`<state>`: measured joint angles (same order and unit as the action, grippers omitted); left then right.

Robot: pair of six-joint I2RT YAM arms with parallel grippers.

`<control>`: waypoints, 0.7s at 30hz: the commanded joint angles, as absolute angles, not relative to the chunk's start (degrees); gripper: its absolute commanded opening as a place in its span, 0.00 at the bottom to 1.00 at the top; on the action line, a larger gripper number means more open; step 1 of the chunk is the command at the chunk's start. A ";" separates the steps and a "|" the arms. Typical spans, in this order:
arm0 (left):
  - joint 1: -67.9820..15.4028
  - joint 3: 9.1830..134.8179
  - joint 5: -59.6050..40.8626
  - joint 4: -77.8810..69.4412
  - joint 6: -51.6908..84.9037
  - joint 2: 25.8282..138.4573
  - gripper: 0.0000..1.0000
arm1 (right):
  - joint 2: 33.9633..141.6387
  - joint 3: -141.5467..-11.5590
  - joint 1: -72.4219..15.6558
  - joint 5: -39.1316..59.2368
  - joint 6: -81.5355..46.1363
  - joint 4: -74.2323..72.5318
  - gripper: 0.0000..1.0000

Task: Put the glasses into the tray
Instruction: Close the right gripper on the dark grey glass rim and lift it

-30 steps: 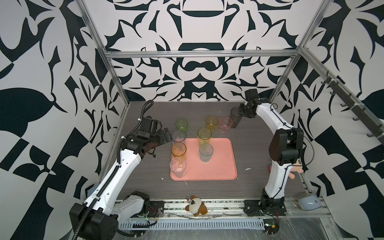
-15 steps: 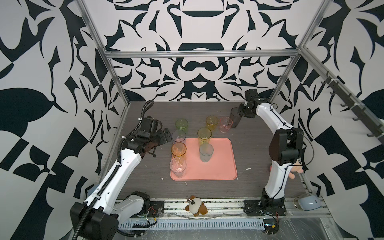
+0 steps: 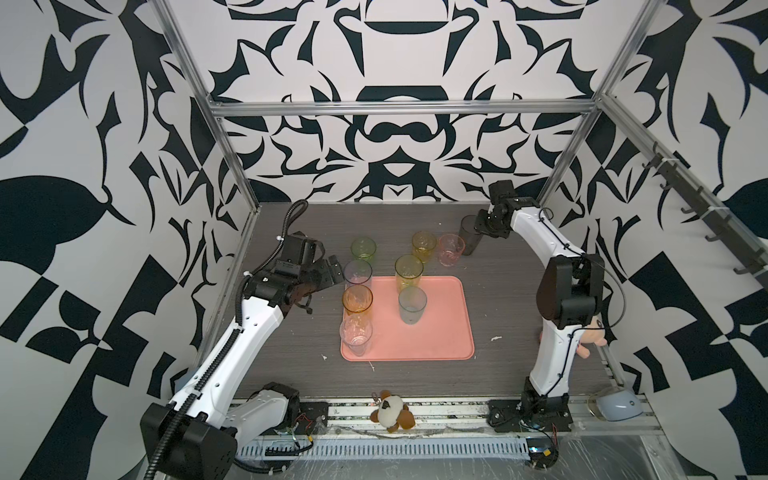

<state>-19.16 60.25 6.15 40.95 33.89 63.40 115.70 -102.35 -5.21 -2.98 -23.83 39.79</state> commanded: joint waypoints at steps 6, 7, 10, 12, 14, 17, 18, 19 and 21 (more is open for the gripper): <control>-19.33 61.37 5.46 40.43 34.62 63.52 1.00 | 114.83 -102.15 -5.01 -3.11 -23.30 40.28 0.09; -19.34 61.37 5.37 40.48 34.58 63.57 0.99 | 114.62 -102.22 -5.01 -3.38 -23.15 40.51 0.08; -19.29 61.26 5.36 40.46 34.72 63.63 1.00 | 113.85 -102.69 -5.02 -5.59 -22.99 41.76 0.06; -19.33 61.26 5.25 40.39 34.72 63.65 0.99 | 113.37 -103.53 -4.97 -7.18 -22.59 43.18 0.05; -19.33 61.26 5.09 40.34 34.72 63.81 0.99 | 112.67 -104.21 -5.01 -8.33 -22.13 44.32 0.03; -19.30 61.28 5.00 40.39 34.80 63.80 0.99 | 111.20 -104.61 -5.05 -9.86 -21.44 45.34 0.00; -19.29 61.26 5.01 40.36 34.85 63.78 1.00 | 110.57 -104.68 -5.01 -10.31 -21.26 45.87 0.00; -19.29 61.27 4.93 40.38 34.85 63.74 0.99 | 110.04 -104.77 -5.01 -10.47 -21.10 46.23 0.00; -19.34 61.29 4.86 40.35 34.85 63.60 1.00 | 108.67 -104.92 -5.01 -12.60 -20.54 47.31 0.00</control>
